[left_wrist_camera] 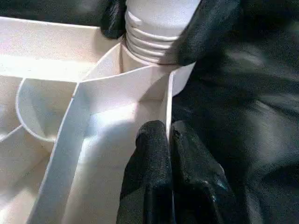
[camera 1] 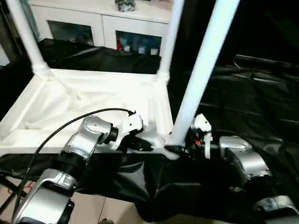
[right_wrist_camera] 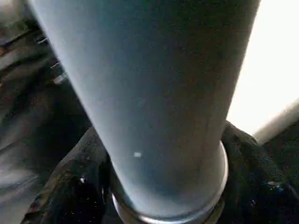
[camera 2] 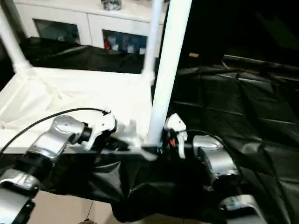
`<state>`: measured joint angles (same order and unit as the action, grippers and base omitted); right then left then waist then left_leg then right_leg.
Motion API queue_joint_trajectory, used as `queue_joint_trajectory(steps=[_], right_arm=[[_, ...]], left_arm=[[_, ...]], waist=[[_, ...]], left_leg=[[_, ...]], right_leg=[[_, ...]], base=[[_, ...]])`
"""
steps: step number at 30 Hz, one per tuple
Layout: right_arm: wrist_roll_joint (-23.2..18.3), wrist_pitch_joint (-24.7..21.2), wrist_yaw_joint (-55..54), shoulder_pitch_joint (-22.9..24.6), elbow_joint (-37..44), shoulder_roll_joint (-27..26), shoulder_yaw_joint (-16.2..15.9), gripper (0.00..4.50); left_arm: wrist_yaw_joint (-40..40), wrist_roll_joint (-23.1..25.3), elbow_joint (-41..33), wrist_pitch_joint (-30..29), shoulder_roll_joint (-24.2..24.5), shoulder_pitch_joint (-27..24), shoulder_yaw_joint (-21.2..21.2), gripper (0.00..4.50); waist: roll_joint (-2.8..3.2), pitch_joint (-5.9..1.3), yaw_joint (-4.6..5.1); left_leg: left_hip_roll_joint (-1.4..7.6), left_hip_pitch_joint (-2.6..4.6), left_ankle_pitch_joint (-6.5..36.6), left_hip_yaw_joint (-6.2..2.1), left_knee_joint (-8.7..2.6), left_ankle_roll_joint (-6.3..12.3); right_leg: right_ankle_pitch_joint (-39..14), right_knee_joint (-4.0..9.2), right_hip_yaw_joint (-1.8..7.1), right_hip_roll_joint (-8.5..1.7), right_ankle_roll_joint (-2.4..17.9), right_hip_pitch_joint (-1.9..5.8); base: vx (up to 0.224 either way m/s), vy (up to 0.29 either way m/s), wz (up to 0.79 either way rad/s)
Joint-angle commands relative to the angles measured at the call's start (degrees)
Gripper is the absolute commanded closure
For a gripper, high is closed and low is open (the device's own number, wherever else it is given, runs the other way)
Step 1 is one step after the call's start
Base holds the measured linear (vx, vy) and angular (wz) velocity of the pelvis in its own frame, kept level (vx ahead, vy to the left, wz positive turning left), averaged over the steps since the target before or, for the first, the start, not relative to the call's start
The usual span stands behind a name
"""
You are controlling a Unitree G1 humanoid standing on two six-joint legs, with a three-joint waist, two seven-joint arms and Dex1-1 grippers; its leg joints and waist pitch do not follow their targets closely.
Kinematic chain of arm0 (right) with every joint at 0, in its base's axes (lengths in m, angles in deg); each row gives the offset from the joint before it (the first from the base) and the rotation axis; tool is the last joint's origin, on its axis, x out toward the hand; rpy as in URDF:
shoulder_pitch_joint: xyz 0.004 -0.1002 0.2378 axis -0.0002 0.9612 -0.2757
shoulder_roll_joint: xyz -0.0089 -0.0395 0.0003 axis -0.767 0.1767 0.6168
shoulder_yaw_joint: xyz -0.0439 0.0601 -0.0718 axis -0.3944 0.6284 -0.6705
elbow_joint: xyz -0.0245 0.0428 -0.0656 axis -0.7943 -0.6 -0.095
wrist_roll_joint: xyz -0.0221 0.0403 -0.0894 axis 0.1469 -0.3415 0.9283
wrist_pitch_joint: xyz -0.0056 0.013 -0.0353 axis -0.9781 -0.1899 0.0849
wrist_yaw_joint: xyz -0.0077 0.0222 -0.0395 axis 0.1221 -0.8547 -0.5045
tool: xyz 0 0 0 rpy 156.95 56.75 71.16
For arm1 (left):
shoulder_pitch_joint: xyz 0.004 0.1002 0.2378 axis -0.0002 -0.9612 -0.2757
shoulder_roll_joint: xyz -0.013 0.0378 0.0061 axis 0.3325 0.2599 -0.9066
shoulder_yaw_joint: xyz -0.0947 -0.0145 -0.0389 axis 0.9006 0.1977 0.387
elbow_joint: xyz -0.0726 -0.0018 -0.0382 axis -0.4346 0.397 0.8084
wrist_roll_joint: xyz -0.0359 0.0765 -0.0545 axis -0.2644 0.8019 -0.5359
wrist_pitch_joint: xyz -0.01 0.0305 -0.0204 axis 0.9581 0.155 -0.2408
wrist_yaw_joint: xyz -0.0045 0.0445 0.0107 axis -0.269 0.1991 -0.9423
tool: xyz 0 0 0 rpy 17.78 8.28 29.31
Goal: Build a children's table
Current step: Rotate leg to tighten
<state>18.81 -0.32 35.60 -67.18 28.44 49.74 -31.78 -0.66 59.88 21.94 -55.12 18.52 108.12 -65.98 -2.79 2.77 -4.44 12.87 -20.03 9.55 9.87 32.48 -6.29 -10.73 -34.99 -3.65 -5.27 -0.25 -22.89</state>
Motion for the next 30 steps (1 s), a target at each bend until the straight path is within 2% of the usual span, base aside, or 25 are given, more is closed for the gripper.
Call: queue_joint_trajectory(steps=[1,2,3,4,5,9,10,11,13,14,17,21,22,24,27,29,30], right_arm=[[2.56,-1.42,-8.38,-0.78,-5.06,-3.03,-1.36,1.76],[2.87,-1.35,-10.1,-1.18,-5.96,-3.36,-1.08,1.76],[3.08,-1.12,-16.55,-2.89,-9.79,-5.22,0.56,1.76],[3.08,-0.95,-18.19,-3.35,-10.63,-5.9,0.97,1.77],[2.98,-1.43,-22.18,-4.49,-12.38,-7.5,1.95,1.77],[4.05,-0.37,-28.88,-6.91,-15.61,-10.65,2.67,1.77],[4.05,-0.37,-28.88,-6.91,-15.61,-10.65,2.67,1.77],[4.42,1.24,-29.76,-7.84,-17.04,-11.73,2.82,1.42],[4.22,2.67,-29.7,-8.76,-18.14,-12.41,3.12,1.07],[3.72,2.77,-29.1,-9.1,-18.38,-12.66,3.42,1.08],[3.13,3.85,-26.9,-9.98,-18.83,-12.66,3.41,0.67],[4.25,7.07,-21.18,-8.85,-16.92,-10.46,1.33,0.58],[4.04,8.01,-18.01,-8.14,-15.51,-9.47,0.8,0.58],[3.17,8.78,-12.2,-6.93,-12.68,-7.8,0.08,0.58],[2.12,8.57,-7.05,-5.94,-10.45,-6.25,-0.56,0.58],[0.44,7.33,1.56,-3.68,-6.26,-2.87,-2.16,0.58],[0.11,6.9,3.44,-3.2,-5.46,-2.16,-2.47,0.58]], left_arm=[[-5.84,-0.84,0.25,-1.02,-3.97,2.21,1.23,4.5],[-6.73,-0.79,0.5,-1.38,-4.41,2.44,1.4,4.5],[-11.3,-0.45,1.71,-2.66,-6.61,3.54,2.14,4.5],[-12.48,-0.43,2.01,-3.11,-7.32,3.86,2.34,4.5],[-14.88,-0.29,2.61,-3.76,-8.76,4.52,2.62,4.5],[-18.33,0.11,4.24,-4.04,-11.5,5.71,2.49,4.5],[-18.33,0.11,4.24,-4.04,-11.5,5.71,2.49,4.5],[-19.54,0.25,4.72,-4.33,-12.63,6.11,2.49,4.5],[-19.95,0.5,4.91,-4.36,-13.22,6.33,2.31,4.5],[-19.75,0.56,4.74,-4.33,-13.14,6.26,2.18,4.5],[-18.33,0.43,4.03,-3.93,-12.24,5.76,1.6,4.5],[-14.2,0.02,3.19,-2.47,-10.16,4.52,1.15,4.5],[-12.12,-0.22,2.67,-1.88,-9.31,4.05,0.97,4.5],[-8.12,-0.77,1.63,-1.14,-7.76,3.26,0.6,4.5],[-5.24,-0.83,1.28,0.47,-6.44,2.76,-0.01,4.5],[-0.12,-1.42,0.42,1.79,-4.45,1.87,-0.99,4.5],[0.78,-1.46,0.36,2.09,-4.08,1.76,-1.17,4.5]], waist=[[0.4,-3.02,0.35],[0.43,-2.88,0.72],[0.28,-2.93,0.8],[-0.02,-3.01,1.07],[0.37,-3.07,1.3],[0.38,-3.31,1.29],[0.38,-3.31,1.29],[0.71,-3.51,1.19],[0.58,-3.52,1.16],[0.62,-3.56,1.06],[0.56,-3.55,1.1],[0.65,-3.48,1.21],[0.28,-3.44,1.34],[0.52,-3.54,1.16],[0.59,-3.66,1.17],[0.17,-3.64,1.0],[0.21,-3.51,0.82]], left_leg=[[0.02,-0.04,19.26,-0.01,-4.11,-0.87],[-0.04,0.06,20.0,0.02,-4.09,-0.91],[-0.1,0.19,20.36,0.03,-4.0,-0.82],[-0.13,0.27,20.39,0.21,-3.8,-0.78],[-0.11,0.24,19.43,0.09,-3.84,-0.81],[-0.16,-0.11,17.28,0.31,-3.77,0.2],[-0.16,-0.11,17.28,0.31,-3.77,0.2],[-0.08,-0.14,16.11,0.41,-3.67,0.38],[-0.18,-0.22,15.58,0.49,-3.6,0.87],[-0.17,-0.28,14.83,0.51,-3.59,1.17],[-0.11,-0.28,14.57,0.56,-3.61,1.73],[-0.09,-0.33,15.87,0.51,-3.69,1.99],[-0.09,-0.32,15.88,0.59,-3.65,2.13],[0.02,-0.57,14.46,0.51,-3.64,2.99],[0.06,-0.43,12.74,0.65,-3.43,3.91],[0.13,-0.39,12.8,0.76,-3.3,4.73],[0.15,-0.35,12.94,0.76,-3.37,4.95]], right_leg=[[-24.82,5.47,1.76,-2.41,8.57,2.26],[-25.56,5.64,1.67,-2.25,8.24,1.96],[-26.24,5.8,1.63,-2.27,8.01,1.93],[-26.38,5.76,1.77,-2.28,8.13,1.71],[-25.22,5.72,1.81,-2.31,8.65,1.69],[-18.79,5.14,1.93,-2.02,10.04,2.03],[-18.79,5.14,1.93,-2.02,10.04,2.03],[-16.04,4.96,2.0,-2.09,10.68,2.16],[-14.38,4.77,1.96,-2.02,11.33,2.35],[-13.28,4.69,1.96,-1.99,11.54,2.45],[-12.02,4.58,1.95,-1.97,12.17,2.52],[-13.95,4.78,1.91,-2.05,11.82,2.55],[-14.25,4.88,1.93,-2.01,11.73,2.48],[-12.17,4.59,2.01,-2.12,12.13,2.78],[-8.35,4.22,2.05,-1.98,13.73,2.79],[-7.56,4.14,2.03,-1.94,14.41,2.84],[-7.88,4.21,2.02,-1.93,14.34,2.82]], base=[[0.0,0.0,0.0],[0.0,0.0,0.0],[0.0,0.0,0.0],[0.0,0.0,0.0],[0.0,0.0,0.0],[0.0,0.0,0.0],[0.0,0.0,0.0],[0.0,0.0,0.0],[0.0,0.0,0.0],[0.0,0.0,0.0],[0.0,0.0,0.0],[0.0,0.0,0.0],[0.0,0.0,0.0],[0.0,0.0,0.0],[0.0,0.0,0.0],[0.0,0.0,0.0],[0.0,0.0,0.0]])
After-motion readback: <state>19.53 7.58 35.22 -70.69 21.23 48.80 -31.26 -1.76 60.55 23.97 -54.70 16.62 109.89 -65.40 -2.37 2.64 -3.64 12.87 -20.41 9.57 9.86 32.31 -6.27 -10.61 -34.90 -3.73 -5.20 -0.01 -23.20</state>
